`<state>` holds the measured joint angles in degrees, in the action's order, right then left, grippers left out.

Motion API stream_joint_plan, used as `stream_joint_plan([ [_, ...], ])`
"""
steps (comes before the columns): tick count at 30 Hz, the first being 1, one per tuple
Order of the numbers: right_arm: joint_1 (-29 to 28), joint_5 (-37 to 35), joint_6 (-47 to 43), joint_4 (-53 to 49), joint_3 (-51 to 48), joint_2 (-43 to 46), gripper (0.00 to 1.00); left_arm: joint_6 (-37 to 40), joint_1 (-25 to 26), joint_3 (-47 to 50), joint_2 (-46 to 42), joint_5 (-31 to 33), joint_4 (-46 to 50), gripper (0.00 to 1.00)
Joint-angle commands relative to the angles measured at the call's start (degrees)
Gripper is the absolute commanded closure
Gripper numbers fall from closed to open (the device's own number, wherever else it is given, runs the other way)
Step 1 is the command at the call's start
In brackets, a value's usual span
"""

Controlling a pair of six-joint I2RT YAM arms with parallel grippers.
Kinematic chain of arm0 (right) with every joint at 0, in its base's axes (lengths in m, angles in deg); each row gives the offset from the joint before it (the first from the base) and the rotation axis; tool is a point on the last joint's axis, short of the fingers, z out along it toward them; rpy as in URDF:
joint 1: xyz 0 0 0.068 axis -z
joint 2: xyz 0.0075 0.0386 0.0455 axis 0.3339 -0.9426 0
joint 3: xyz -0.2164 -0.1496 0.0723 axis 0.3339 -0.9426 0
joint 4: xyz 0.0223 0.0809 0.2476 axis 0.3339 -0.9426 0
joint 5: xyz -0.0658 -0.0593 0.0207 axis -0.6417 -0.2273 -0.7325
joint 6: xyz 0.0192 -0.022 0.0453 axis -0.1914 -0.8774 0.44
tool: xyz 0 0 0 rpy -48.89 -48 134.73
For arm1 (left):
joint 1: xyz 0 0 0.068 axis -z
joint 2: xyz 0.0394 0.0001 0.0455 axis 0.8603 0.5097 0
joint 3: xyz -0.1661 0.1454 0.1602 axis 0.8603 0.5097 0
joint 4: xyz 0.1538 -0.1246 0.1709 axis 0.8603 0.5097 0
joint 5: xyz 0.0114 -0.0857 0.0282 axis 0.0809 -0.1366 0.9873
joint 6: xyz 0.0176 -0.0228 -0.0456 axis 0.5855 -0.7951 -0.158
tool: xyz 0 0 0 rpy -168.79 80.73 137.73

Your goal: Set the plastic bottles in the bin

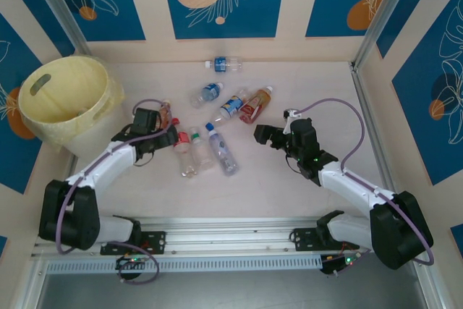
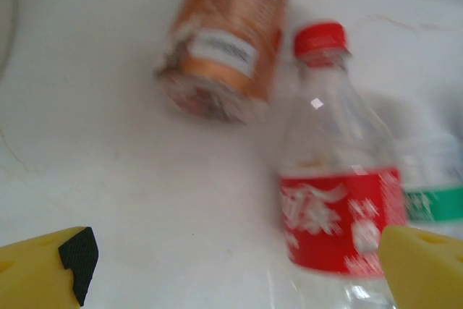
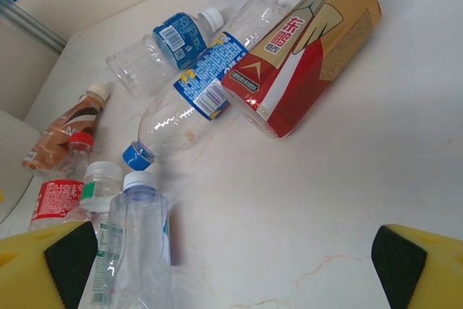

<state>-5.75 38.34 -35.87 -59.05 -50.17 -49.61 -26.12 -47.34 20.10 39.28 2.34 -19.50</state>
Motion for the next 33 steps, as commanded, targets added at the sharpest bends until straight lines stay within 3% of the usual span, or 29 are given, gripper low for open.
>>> stream_joint_plan([
  [1, -0.14, -0.94, -0.56, -0.05, -1.47, 2.59, 0.01, 4.68, -2.94, -1.67, 1.36, -2.42, -7.33, 0.00],
  [7, 0.00, -1.98, -0.91, -0.35, -1.79, 3.78, 0.01, 9.04, -4.07, -7.80, 9.81, -4.11, -7.65, 0.00],
  [15, -0.02, -2.19, -0.79, -1.26, -2.22, 4.47, 0.01, 7.18, -4.03, -9.95, 17.49, -2.63, -9.79, 0.09],
  [21, 0.11, -2.66, -1.02, -2.01, -2.38, 5.09, 0.01, 7.76, -4.01, -10.93, 20.74, -2.82, -10.19, 0.24],
  [33, 0.16, -2.99, -1.28, -2.32, -2.07, 5.00, 0.01, 7.39, -3.99, -10.98, 22.90, -4.83, -10.62, 0.40],
])
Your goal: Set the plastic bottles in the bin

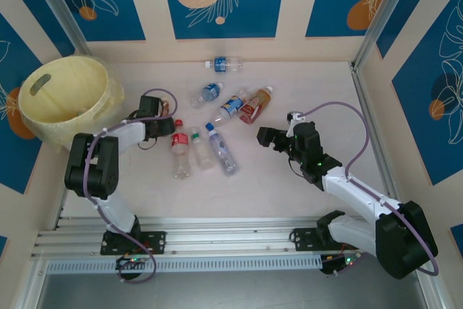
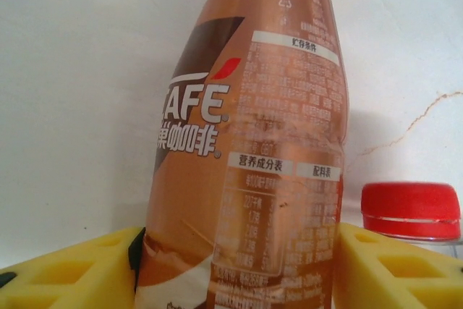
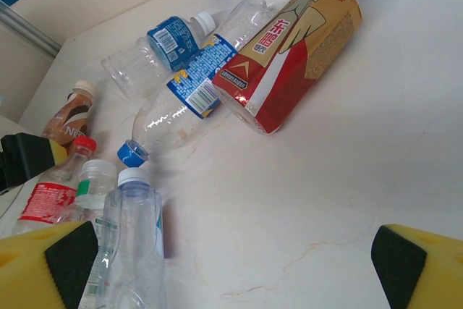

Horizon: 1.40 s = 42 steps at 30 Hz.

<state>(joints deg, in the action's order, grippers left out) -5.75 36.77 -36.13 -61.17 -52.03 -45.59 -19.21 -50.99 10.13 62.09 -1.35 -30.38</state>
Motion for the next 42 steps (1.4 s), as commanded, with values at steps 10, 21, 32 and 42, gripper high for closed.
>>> stream_joint_plan([
  [10, 0.23, -1.60, -1.64, 0.20, 0.45, -0.18, 0.01, 0.05, 0.37, -0.26, -8.21, -2.85, 1.87, 0.52],
  [21, 0.29, -0.88, -1.09, 0.88, 0.69, -1.50, 0.01, -1.44, 1.75, 1.87, -19.94, -8.63, 0.30, 0.61],
  [32, -0.06, 1.37, -2.16, 4.70, -0.60, 0.50, 0.01, -1.02, 2.99, 7.64, -39.62, -19.71, -7.01, 0.61],
  [42, -0.43, 0.32, -2.50, 5.03, -1.18, 1.44, 0.01, -0.37, 2.95, 2.90, -48.72, -16.69, -0.05, 0.61],
])
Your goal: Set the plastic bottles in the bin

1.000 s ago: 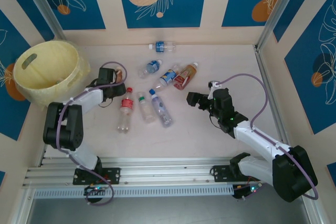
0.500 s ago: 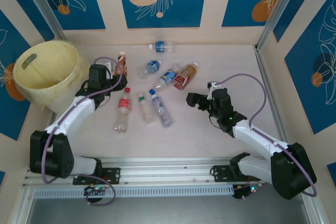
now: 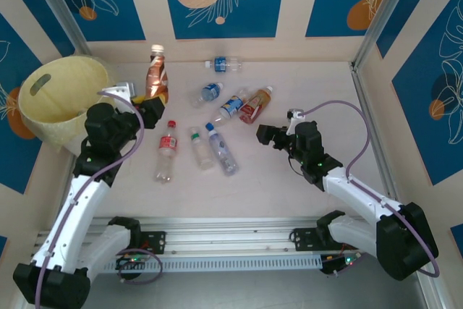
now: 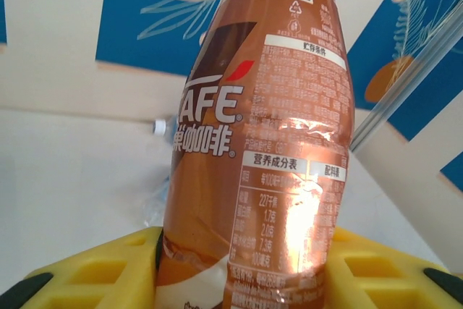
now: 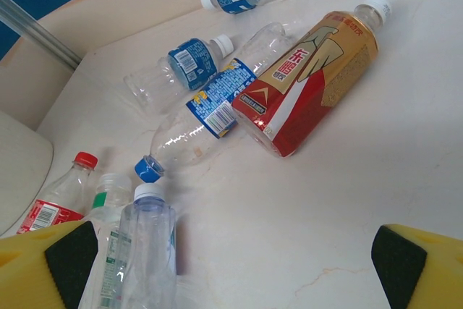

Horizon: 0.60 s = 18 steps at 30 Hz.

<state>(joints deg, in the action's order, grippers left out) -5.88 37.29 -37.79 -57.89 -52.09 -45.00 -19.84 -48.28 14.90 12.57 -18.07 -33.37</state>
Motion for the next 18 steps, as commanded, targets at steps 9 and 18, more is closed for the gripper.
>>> stream_joint_plan([
  [9, -0.28, -0.57, -1.03, 1.88, -0.55, -0.54, 0.01, 5.79, 0.24, -10.21, -2.99, 15.00, 12.84, 0.62],
  [18, -0.28, 0.91, -1.03, 2.24, 1.46, -4.39, 0.01, 16.74, -3.46, -30.15, 7.37, 42.53, 25.71, 0.61],
])
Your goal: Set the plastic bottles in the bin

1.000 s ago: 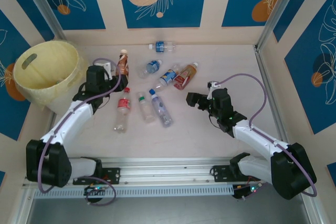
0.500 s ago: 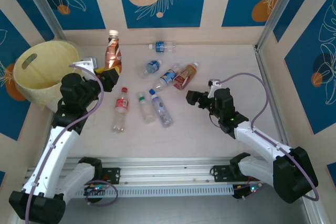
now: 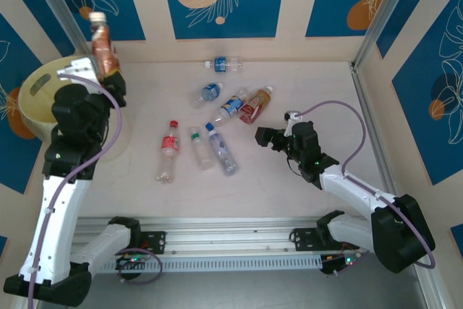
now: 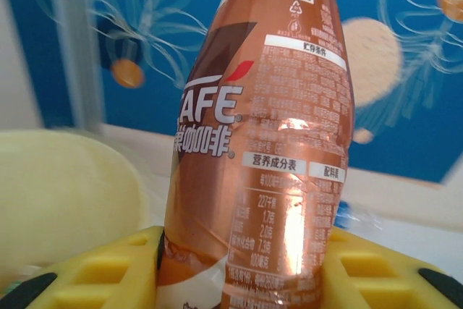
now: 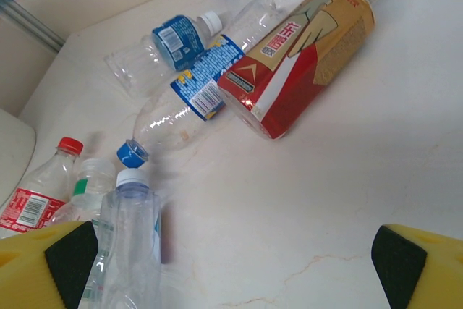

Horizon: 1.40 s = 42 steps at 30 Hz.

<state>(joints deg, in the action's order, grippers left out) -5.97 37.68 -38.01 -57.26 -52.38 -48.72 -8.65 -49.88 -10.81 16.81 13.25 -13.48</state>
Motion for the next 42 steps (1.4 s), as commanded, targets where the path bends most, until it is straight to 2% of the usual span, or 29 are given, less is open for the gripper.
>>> stream_joint_plan([
  [1, -0.21, 0.53, -0.67, 1.80, 1.81, -0.94, 0.01, 6.04, -3.14, -5.77, 4.55, 11.34, 6.77, 0.61],
  [7, -0.14, 0.72, -1.22, 1.32, 2.74, -2.11, 0.01, 4.56, -12.72, -11.04, 11.09, 5.84, 16.05, 0.62],
  [11, -0.12, 0.63, -1.95, 0.99, 3.43, -2.56, 0.01, 1.28, -19.49, -10.66, 13.31, -1.36, 18.80, 0.55],
  [12, -0.10, 0.51, -1.88, 0.91, 3.48, -2.63, 0.01, 0.49, -20.09, -10.79, 13.85, -2.27, 19.45, 0.50],
  [16, -0.14, 0.97, -1.46, 0.65, 3.72, -3.06, 0.01, -2.02, -20.41, -10.91, 15.49, -1.87, 20.43, 0.09],
  [18, -0.11, 0.91, -1.43, 0.27, 3.73, -2.99, 0.01, -2.42, -20.41, -11.69, 15.99, -2.17, 20.63, 0.00],
  [24, -0.10, 0.37, -1.06, 0.15, 3.08, -2.47, 0.01, -4.18, -20.38, -11.83, 15.06, -6.44, 19.16, 0.00],
  [31, -0.15, 1.27, -0.96, 0.29, 3.17, -3.11, 0.01, -7.89, -19.25, -9.43, 13.67, -17.66, 16.21, 0.00],
  [37, -0.80, 5.28, -1.42, -2.69, 4.64, -4.92, 0.01, -8.31, -10.71, -8.50, 13.59, -16.43, 15.23, 0.00],
  [42, -4.16, 7.12, -3.78, -4.63, 5.33, -6.87, 0.01, -8.28, -2.64, -5.58, 13.85, -14.96, 12.07, 0.00],
])
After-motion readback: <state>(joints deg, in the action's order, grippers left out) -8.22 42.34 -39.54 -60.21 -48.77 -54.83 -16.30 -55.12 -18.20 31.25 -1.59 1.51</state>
